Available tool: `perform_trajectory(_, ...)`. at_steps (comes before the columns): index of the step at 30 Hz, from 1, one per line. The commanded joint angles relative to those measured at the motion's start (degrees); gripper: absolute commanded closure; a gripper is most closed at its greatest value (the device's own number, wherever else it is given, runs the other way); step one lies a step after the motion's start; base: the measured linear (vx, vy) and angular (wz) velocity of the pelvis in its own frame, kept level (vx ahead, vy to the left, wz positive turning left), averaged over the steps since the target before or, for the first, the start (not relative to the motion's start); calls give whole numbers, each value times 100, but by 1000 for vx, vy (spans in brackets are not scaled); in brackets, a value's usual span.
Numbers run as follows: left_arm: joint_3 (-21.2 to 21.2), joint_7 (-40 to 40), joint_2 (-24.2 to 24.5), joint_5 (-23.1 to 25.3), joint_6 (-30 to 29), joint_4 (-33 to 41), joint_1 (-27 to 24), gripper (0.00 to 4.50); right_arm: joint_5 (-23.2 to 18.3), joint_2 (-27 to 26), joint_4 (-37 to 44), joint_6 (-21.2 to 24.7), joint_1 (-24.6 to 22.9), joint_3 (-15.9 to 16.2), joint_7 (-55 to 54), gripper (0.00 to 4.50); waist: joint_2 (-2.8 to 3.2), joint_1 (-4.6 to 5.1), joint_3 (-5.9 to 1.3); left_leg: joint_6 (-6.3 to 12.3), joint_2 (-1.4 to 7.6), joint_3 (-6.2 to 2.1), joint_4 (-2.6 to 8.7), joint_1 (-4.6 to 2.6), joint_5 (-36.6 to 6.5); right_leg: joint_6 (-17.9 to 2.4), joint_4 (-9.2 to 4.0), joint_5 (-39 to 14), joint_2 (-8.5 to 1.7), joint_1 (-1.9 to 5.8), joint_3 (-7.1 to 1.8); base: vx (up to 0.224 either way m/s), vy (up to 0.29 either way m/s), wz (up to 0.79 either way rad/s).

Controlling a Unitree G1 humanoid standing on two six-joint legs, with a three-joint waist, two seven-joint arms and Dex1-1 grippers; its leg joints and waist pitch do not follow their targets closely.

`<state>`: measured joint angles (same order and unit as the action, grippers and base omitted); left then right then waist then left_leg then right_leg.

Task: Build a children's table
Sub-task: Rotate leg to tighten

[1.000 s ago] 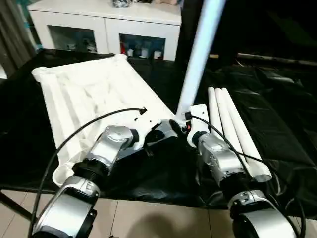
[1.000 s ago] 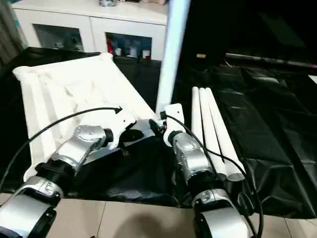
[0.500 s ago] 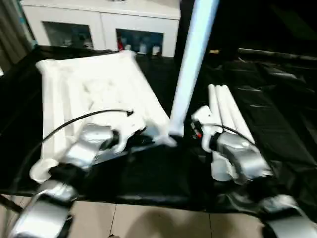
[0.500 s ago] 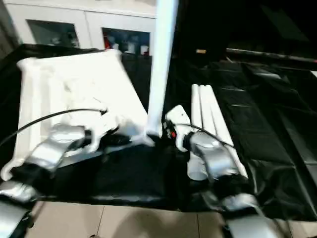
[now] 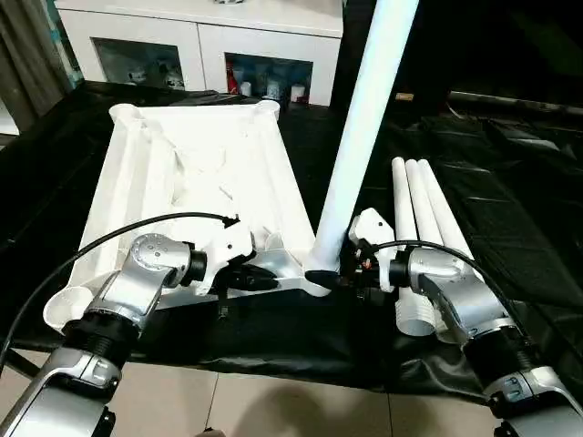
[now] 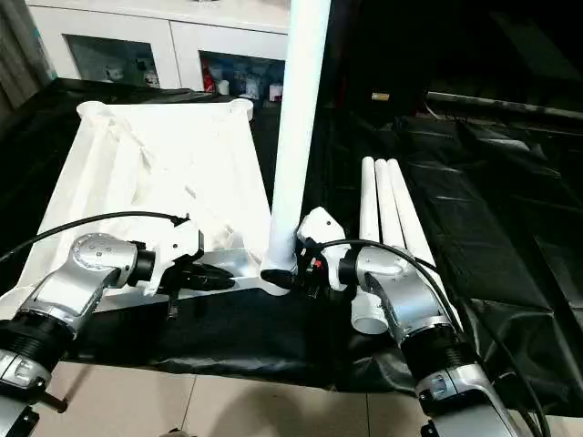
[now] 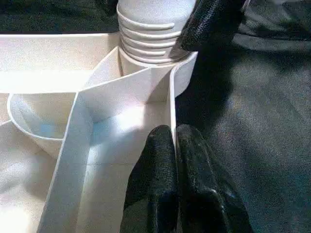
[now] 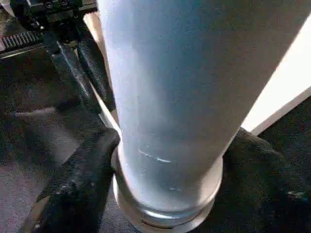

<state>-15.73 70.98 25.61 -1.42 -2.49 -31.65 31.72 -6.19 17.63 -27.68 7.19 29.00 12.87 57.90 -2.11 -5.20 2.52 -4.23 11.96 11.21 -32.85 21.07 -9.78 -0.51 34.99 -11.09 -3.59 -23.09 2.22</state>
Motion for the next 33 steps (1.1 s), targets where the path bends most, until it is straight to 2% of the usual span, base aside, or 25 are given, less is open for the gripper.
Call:
perform_trajectory(1, -200, 188, -34, 28, -31, 70, -119, 450, -11, 48, 87, 60, -68, -14, 42, 141, 13, 5, -338, 118, 147, -46, 331, -94, -1000, -1244, -328, -424, -373, 269, -220, 0, 0, 0)
perform_trajectory(7, -194, 136, -38, 51, -31, 63, -136, 450, -34, -12, 99, 189, -139, -57, -77, 171, 19, 4, -340, 107, 147, -46, 329, -100, -1012, -1243, -328, -450, -372, 268, -218, 0, 0, 0)
perform_trajectory(8, -188, 110, -53, 53, -43, 52, -134, 450, -51, -63, 31, 241, -158, -93, -178, 172, 42, 4, -338, 95, 145, -49, 330, -98, -1018, -1241, -330, -464, -378, 268, -221, 0, 0, 0)
perform_trajectory(9, -183, 91, -63, 54, -56, 49, -134, 450, -64, -98, -17, 279, -172, -119, -246, 173, 29, 12, -336, 82, 146, -48, 332, -95, -1043, -1232, -335, -490, -377, 269, -221, 0, 0, 0)
perform_trajectory(12, -143, -328, -207, 186, -147, -141, -40, 450, 46, -376, -453, 350, -156, -320, -1072, 175, 35, 32, -322, 11, 143, -51, 347, -110, -1150, -1218, -361, -668, -382, 240, -225, 0, 0, 0)
perform_trajectory(15, -46, -1111, -489, 376, -338, -521, 191, 450, 149, -680, -871, 451, -92, -507, -1960, 175, 24, 83, -259, -226, 130, -82, 394, -171, -1836, -936, -500, -2021, -401, 189, -225, 0, 0, 0)
perform_trajectory(16, -19, -1321, -576, 415, -376, -624, 260, 450, 162, -768, -978, 485, -60, -567, -2217, 175, 22, 92, -246, -254, 131, -93, 400, -181, -1944, -882, -523, -2250, -406, 175, -224, 0, 0, 0)
perform_trajectory(17, 58, -1880, -822, 491, -522, -900, 446, 450, 190, -1017, -1262, 557, 46, -750, -2951, 175, 22, 103, -241, -296, 125, -108, 406, -198, -2085, -766, -562, -2614, -418, 154, -225, 0, 0, 0)
perform_trajectory(18, 58, -1880, -822, 491, -522, -900, 446, 450, 190, -1017, -1262, 557, 46, -750, -2951, 175, 13, 112, -231, -321, 121, -120, 410, -201, -2150, -710, -581, -2786, -425, 148, -218, -51, 6, -5)
perform_trajectory(19, 93, -2227, -975, 542, -591, -1076, 572, 450, 194, -1180, -1408, 544, 119, -859, -3382, 175, 8, 126, -241, -328, 115, -153, 416, -198, -2210, -589, -608, -3036, -439, 162, -200, 0, 0, 0)
perform_trajectory(20, 111, -2579, -1157, 595, -685, -1252, 700, 450, 192, -1370, -1567, 560, 214, -976, -3850, 175, 29, 149, -232, -334, 110, -144, 412, -214, -2261, -521, -646, -3161, -437, 114, -207, 0, 0, 0)
perform_trajectory(21, 112, -2618, -1178, 601, -695, -1272, 714, 450, 192, -1391, -1585, 562, 225, -990, -3903, 175, 16, 151, -233, -333, 98, -162, 401, -260, -2394, -461, -675, -3345, -427, 85, -183, 0, 0, 0)
perform_trajectory(22, 110, -2994, -1436, 665, -774, -1479, 868, 450, 151, -1658, -1806, 489, 376, -1132, -4411, 175, 36, 153, -232, -322, 92, -170, 402, -253, -2416, -437, -681, -3376, -435, 90, -179, 0, 0, 0)
perform_trajectory(24, 40, -3137, -1629, 740, -811, -1565, 948, 450, 129, -1842, -1990, 344, 523, -1179, -4635, 175, 40, 177, -233, -307, 93, -168, 405, -272, -2541, -411, -715, -3401, -428, 53, -167, 0, 0, 0)
perform_trajectory(25, -23, -3162, -1690, 809, -793, -1590, 970, 450, 119, -1902, -2072, 262, 590, -1189, -4700, 175, 30, 191, -240, -282, 83, -184, 399, -266, -2623, -392, -722, -3387, -428, 72, -139, 0, 0, 0)
perform_trajectory(26, -92, -3115, -1719, 871, -765, -1604, 973, 450, 99, -1935, -2166, 128, 680, -1186, -4639, 175, 48, 205, -241, -259, 90, -192, 423, -241, -2646, -388, -713, -3277, -429, 84, -125, 0, 0, 0)
perform_trajectory(27, -94, -3113, -1720, 873, -764, -1605, 973, 450, 96, -1936, -2170, 120, 685, -1187, -4631, 140, 45, 210, -253, -229, 99, -198, 442, -216, -2617, -414, -697, -3122, -437, 111, -121, 0, 0, 0)
perform_trajectory(28, -101, -3098, -1722, 884, -724, -1632, 978, 450, 40, -1955, -2206, 50, 727, -1251, -4594, 140, 51, 208, -258, -217, 104, -193, 444, -219, -2600, -447, -694, -3026, -441, 109, -126, 0, 0, 0)
perform_trajectory(30, -99, -3094, -1711, 892, -690, -1651, 981, 450, -55, -1974, -2209, 20, 749, -1350, -4546, 103, 56, 218, -265, -199, 115, -189, 461, -200, -2549, -562, -666, -2729, -438, 125, -137, 0, 0, 0)
perform_trajectory(33, -81, -3006, -1569, 897, -575, -1735, 987, 450, 30, -1872, -2142, -99, 807, -1315, -4270, 92, 42, 220, -271, -161, 114, -165, 470, -179, -2449, -718, -622, -2348, -429, 154, -156, 0, 0, 0)
